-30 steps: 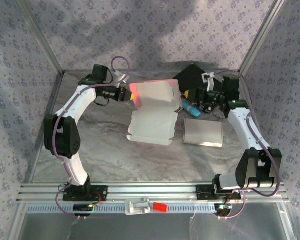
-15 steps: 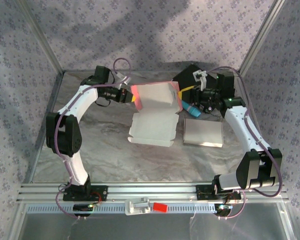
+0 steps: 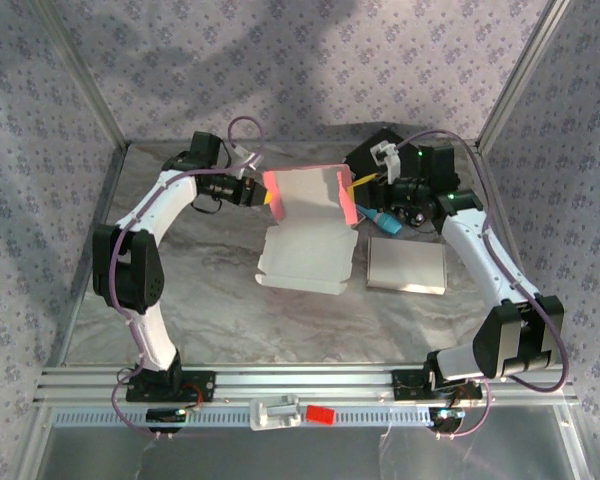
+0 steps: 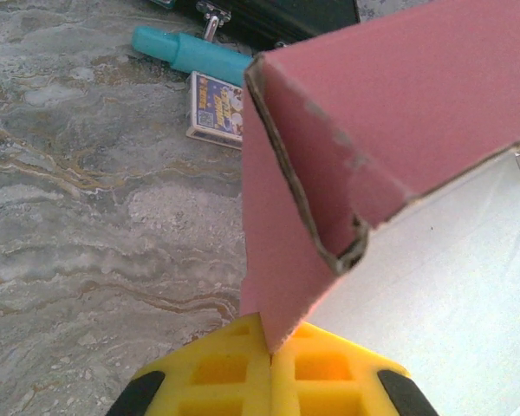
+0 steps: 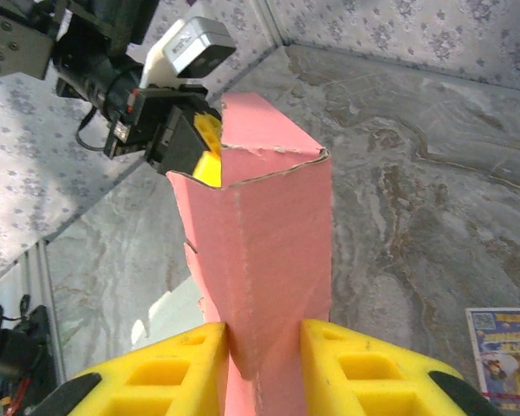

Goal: Fold the paper box

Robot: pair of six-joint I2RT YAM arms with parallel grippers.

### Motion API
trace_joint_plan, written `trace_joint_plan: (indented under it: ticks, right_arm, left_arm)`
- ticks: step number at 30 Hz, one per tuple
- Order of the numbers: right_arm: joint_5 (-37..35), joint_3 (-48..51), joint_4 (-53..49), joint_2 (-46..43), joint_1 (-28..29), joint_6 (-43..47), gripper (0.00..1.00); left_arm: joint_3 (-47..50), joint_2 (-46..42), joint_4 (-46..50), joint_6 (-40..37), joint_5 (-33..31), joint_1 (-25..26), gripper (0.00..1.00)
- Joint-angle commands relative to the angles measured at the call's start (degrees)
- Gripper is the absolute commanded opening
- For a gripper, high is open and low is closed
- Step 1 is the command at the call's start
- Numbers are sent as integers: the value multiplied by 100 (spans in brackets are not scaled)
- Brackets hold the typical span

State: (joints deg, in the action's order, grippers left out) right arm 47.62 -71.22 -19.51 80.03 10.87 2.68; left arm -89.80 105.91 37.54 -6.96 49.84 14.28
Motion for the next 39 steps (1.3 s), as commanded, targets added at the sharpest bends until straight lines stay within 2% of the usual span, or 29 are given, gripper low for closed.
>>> trace_joint_plan:
  ticks: [1,13,20,25,32,39]
  right_arm:
    - [-544,-214,-333,-19,144,326,29]
    - [-2390,-151,-394,192,779,515,32]
    - [-2978,-106,-281,498,990,354,40]
    - [-3125,-76,-219,906,1097,248,33]
    - [-3601,-36,-22,1520,1466,-266,16]
    - [-3715,-118,-96,2264,1712,-666,11]
  left_arm:
    - [-93,-266,100,-15,177,83,0]
    - [273,-492,209,-15,-87,215,0]
    - [331,-519,377,-101,-223,307,0]
    - [545,-577,431,-76,-381,346,0]
    - [912,-549,447,158,-740,452,0]
    - [1121,-390,859,512,-1171,527,0]
